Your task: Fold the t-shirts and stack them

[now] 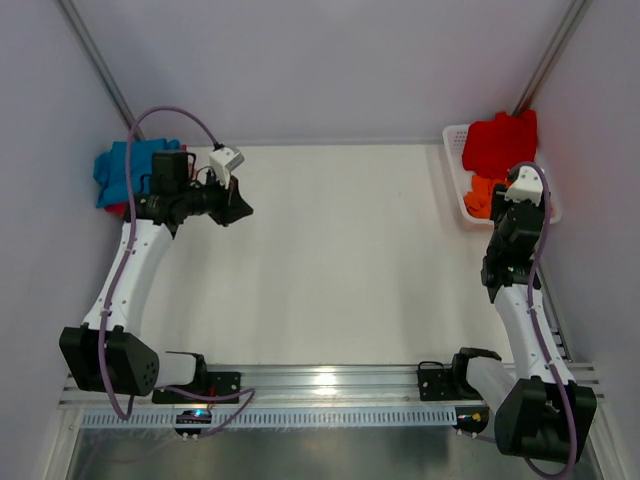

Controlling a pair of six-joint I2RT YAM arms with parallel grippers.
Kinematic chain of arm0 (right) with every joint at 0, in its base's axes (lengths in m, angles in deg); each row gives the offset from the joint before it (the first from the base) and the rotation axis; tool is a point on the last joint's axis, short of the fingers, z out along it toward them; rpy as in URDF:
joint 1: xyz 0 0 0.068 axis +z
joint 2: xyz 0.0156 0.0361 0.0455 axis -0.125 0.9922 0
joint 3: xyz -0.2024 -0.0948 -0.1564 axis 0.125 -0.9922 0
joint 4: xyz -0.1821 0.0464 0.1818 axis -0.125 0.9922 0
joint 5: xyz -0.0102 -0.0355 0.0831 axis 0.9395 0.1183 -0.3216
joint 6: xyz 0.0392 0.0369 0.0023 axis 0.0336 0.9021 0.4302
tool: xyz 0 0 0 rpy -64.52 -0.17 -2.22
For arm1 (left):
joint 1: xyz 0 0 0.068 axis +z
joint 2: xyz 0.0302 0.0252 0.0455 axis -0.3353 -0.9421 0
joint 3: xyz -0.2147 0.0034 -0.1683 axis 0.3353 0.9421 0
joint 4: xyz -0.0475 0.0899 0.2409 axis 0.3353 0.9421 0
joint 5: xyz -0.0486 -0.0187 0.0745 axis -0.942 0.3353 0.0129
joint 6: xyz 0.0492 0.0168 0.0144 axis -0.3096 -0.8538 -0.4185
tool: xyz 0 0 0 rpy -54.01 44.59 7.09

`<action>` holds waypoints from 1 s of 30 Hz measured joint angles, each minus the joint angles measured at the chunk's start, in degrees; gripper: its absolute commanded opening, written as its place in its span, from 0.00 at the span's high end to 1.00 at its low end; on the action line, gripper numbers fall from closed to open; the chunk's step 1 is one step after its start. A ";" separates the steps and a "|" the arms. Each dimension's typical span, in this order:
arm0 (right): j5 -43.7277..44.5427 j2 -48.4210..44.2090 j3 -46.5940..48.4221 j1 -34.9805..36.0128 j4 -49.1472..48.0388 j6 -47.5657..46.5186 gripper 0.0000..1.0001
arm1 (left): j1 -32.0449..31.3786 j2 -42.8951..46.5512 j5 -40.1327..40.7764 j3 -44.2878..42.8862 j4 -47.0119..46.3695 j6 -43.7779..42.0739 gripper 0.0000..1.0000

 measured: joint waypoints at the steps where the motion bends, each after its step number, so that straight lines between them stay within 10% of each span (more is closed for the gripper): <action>1: -0.15 0.42 0.00 -0.04 0.35 -0.35 0.23 | -0.04 0.07 1.99 0.00 1.64 -1.64 1.00; 4: -1.03 1.73 0.00 -0.26 1.66 -0.26 0.16 | -0.04 1.29 6.40 1.66 3.98 -5.75 0.98; 5: -1.53 2.10 0.00 -0.46 2.19 -0.17 0.15 | -0.04 2.71 8.04 4.00 3.63 -6.91 0.76; 6: -1.90 2.43 0.00 -0.59 2.60 -0.09 0.14 | -0.04 4.35 9.38 6.75 3.34 -7.93 0.16; 7: -2.14 2.82 0.00 -0.76 2.91 0.02 0.08 | -0.04 5.77 10.27 9.49 3.39 -8.61 0.01; 17: -3.50 8.81 0.00 -1.60 4.09 0.66 0.01 | -0.04 7.85 10.78 20.09 3.17 -11.10 0.03; 19: -3.80 9.05 0.04 -1.99 4.15 0.63 0.03 | -0.04 7.91 10.99 20.06 2.49 -10.82 0.36; 21: -3.43 9.05 0.90 -2.25 4.92 0.55 0.14 | -0.04 7.91 11.26 20.02 2.05 -10.51 1.00; 23: -2.89 9.64 3.78 -2.32 6.84 0.26 0.23 | -0.04 7.91 11.50 19.98 1.73 -11.15 1.00; 24: -2.95 10.32 5.88 -2.36 7.50 0.07 0.29 | -0.04 7.91 11.67 19.98 1.46 -11.08 0.56; 26: -3.37 12.52 12.00 -2.36 10.08 -0.85 0.29 | -0.04 7.93 12.66 19.98 0.70 -10.82 0.01; 30: -4.83 19.08 26.25 -2.38 14.34 -2.49 0.29 | -0.04 7.96 16.48 19.98 -0.72 -9.14 0.01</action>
